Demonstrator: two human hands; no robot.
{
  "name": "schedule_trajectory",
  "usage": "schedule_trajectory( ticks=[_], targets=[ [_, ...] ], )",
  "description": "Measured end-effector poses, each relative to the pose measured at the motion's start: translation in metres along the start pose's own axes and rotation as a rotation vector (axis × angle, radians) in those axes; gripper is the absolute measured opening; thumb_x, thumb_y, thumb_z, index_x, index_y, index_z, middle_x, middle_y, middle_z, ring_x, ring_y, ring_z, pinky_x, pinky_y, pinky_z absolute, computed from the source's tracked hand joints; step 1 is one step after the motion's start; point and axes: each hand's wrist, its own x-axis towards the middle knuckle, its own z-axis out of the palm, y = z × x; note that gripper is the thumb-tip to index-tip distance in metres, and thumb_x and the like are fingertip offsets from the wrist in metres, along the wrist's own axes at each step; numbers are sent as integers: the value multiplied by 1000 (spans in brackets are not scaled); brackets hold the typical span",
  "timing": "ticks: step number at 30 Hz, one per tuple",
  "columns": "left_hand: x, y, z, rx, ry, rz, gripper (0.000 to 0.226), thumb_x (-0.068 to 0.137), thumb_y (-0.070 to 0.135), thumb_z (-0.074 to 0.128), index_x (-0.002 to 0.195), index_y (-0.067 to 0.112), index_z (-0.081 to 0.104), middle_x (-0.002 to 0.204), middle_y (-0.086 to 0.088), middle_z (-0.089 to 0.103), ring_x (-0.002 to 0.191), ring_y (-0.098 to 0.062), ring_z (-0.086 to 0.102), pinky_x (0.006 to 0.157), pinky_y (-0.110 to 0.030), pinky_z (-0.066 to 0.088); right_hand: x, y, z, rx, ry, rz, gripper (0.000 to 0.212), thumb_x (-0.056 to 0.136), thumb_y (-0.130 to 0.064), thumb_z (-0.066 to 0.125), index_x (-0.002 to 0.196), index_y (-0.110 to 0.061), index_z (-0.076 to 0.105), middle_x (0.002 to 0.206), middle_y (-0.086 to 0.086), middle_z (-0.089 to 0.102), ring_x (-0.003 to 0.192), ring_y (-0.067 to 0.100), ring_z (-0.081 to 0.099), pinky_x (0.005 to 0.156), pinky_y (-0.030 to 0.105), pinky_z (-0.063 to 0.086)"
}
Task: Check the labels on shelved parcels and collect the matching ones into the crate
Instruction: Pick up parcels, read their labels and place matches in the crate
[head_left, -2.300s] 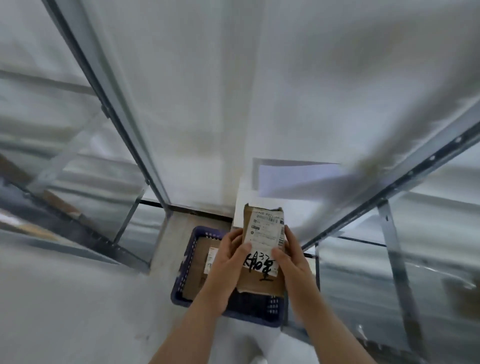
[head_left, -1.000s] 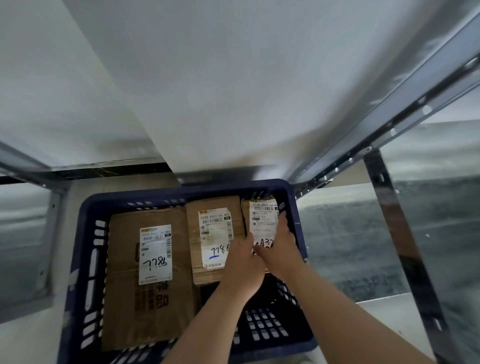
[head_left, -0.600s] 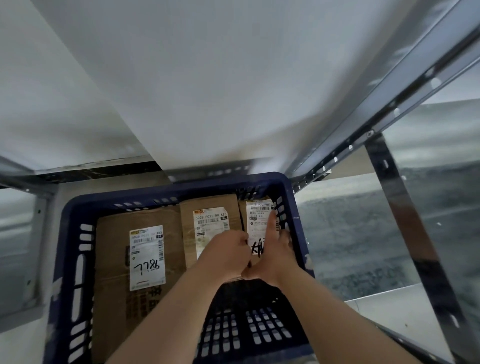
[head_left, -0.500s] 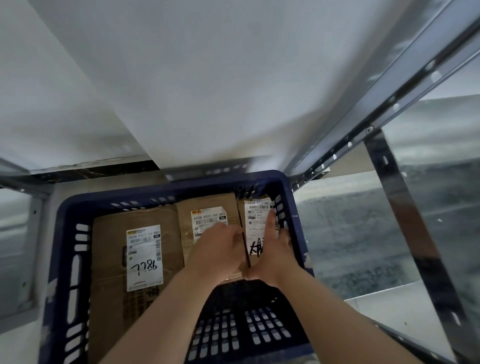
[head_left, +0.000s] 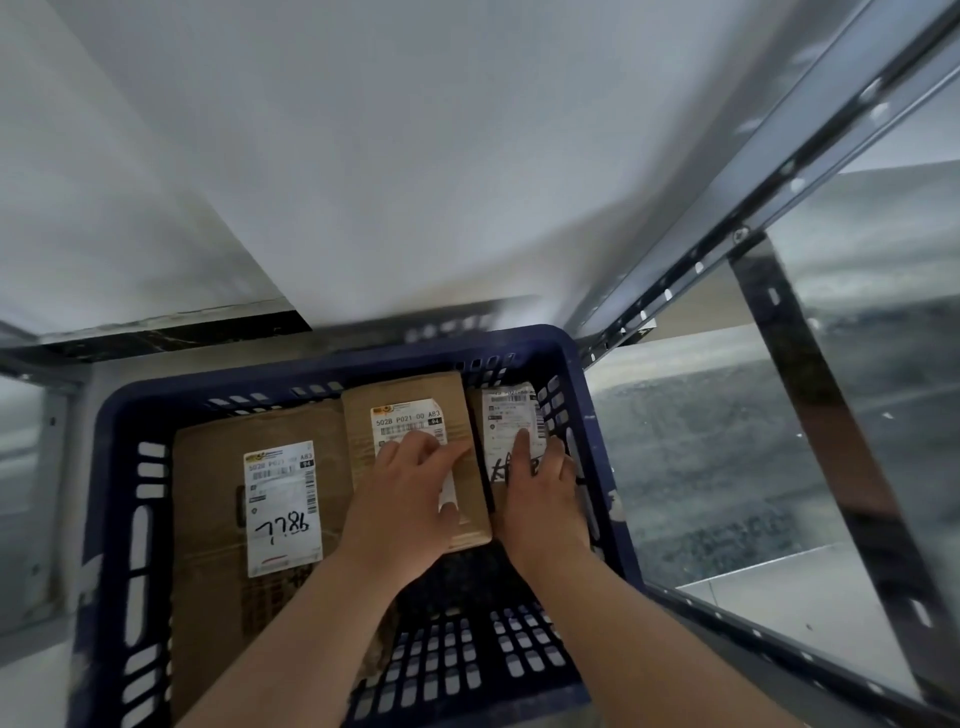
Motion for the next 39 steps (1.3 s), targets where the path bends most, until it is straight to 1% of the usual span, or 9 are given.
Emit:
schedule_trajectory(
  ticks=[5,11,19,22,25,28,30,32,39],
  targets=[
    [1,-1,4,-13,11,17,71,93,26,65,157,37,35,138,12,42,127,-13,38,105,-22,32,24,4,1,-71,-65,-92,82,101,-3,54,167,-21,8,171,25,-12,159,43,3,120,49,37],
    [-2,0,4,-4,-10,2,69,94,23,62,157,35,37,138,11,44,127,-13,40,106,-25,35,36,5,9,-63,-218,-136,73,100,-3,54,165,-21,24,173,11,7,158,36,13,123,52,32],
    [-30,33,-61,-374,-56,-194,47,107,21,45,153,30,46,159,10,44,146,-10,39,120,-29,31,-31,-4,-60,542,141,-98,36,108,-12,45,140,-16,61,139,4,64,129,22,59,103,29,45],
    [-49,57,-122,-537,-8,-295,45,107,22,45,150,35,49,156,6,50,99,-8,68,81,-21,55,-79,-15,-117,762,192,-73,38,108,-18,50,145,-20,59,140,-1,65,130,17,59,105,26,44],
    [-64,79,-190,-626,41,-334,46,107,21,48,151,33,48,153,3,53,61,-2,54,48,-8,45,-130,-30,-180,906,237,-71,39,107,-18,51,145,-22,59,126,-7,70,112,12,66,103,32,53],
    [-92,110,-283,-694,107,-290,42,106,18,51,147,28,52,150,2,56,63,6,51,52,-5,44,-202,-51,-261,990,289,-120,38,107,-14,51,143,-23,60,129,-11,67,110,7,63,95,20,47],
    [-113,132,-338,-728,156,-249,40,104,17,54,142,29,56,147,3,59,97,-7,66,78,-13,53,-244,-63,-306,1043,328,-130,39,107,-13,54,143,-24,60,137,-8,65,120,9,61,102,24,45],
    [-139,156,-395,-762,193,-215,41,102,16,57,141,28,58,143,3,61,126,-20,61,101,-29,49,-292,-78,-354,1110,373,-142,39,105,-12,57,142,-26,61,138,-8,65,124,10,61,108,28,45],
    [-243,264,-570,-858,289,82,35,98,15,60,125,36,68,127,13,69,109,-4,64,80,-22,47,-495,-100,-495,1209,700,-264,32,105,-20,56,135,-31,64,128,-12,69,118,7,64,109,43,53]
  ],
)
